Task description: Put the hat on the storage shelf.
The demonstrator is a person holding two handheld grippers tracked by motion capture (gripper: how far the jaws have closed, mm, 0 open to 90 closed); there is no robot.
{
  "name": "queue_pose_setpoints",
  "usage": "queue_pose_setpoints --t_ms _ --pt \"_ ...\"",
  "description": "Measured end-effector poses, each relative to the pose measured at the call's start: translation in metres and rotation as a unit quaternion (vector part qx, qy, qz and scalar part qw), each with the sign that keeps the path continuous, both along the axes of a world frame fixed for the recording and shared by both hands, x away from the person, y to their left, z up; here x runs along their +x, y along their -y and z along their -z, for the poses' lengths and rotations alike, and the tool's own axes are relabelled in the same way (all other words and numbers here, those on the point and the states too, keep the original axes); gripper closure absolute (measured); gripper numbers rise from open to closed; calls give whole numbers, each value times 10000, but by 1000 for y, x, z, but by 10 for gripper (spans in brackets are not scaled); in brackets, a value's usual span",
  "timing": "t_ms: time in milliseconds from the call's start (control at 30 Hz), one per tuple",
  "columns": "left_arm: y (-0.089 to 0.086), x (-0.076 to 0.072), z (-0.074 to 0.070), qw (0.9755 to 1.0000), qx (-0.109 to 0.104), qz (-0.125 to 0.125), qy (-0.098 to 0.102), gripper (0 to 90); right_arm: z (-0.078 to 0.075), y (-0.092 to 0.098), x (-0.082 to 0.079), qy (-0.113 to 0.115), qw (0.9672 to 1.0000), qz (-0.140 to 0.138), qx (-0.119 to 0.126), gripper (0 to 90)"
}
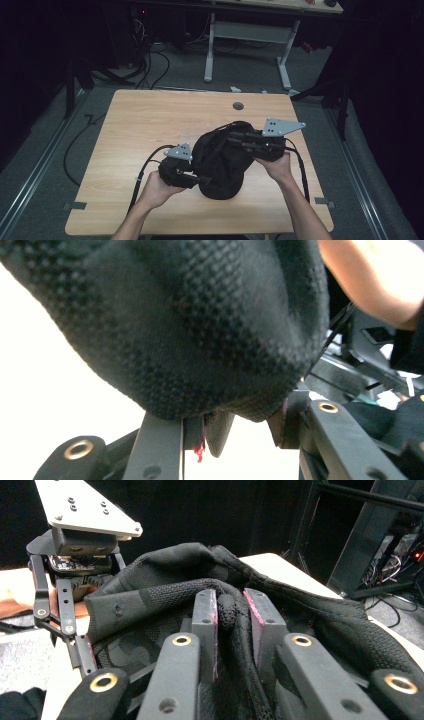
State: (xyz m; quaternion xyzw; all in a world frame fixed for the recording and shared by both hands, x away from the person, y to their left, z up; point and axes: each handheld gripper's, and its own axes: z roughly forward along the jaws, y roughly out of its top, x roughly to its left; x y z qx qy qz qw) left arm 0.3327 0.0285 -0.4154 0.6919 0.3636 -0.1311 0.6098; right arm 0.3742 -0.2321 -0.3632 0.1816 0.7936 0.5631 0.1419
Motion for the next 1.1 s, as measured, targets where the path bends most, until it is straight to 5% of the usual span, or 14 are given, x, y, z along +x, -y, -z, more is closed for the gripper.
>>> queue_pose_setpoints --t_ms 467,833,967,1100 --pt "-10 -13 -9 9991 -29 -270 317 694 -4 0 -3 -70 9998 160 85 558" --pt "-28 -11 -17 9970 -251 -633 361 699 -8 17 -12 -112 9994 304 90 390" --pt "-34 -8 -21 9952 -364 -812 409 697 -2 25 -17 -270 9977 605 -115 402" --pt "-37 -5 -22 9934 -343 -984 469 696 18 34 -17 -563 9926 1040 -286 419"
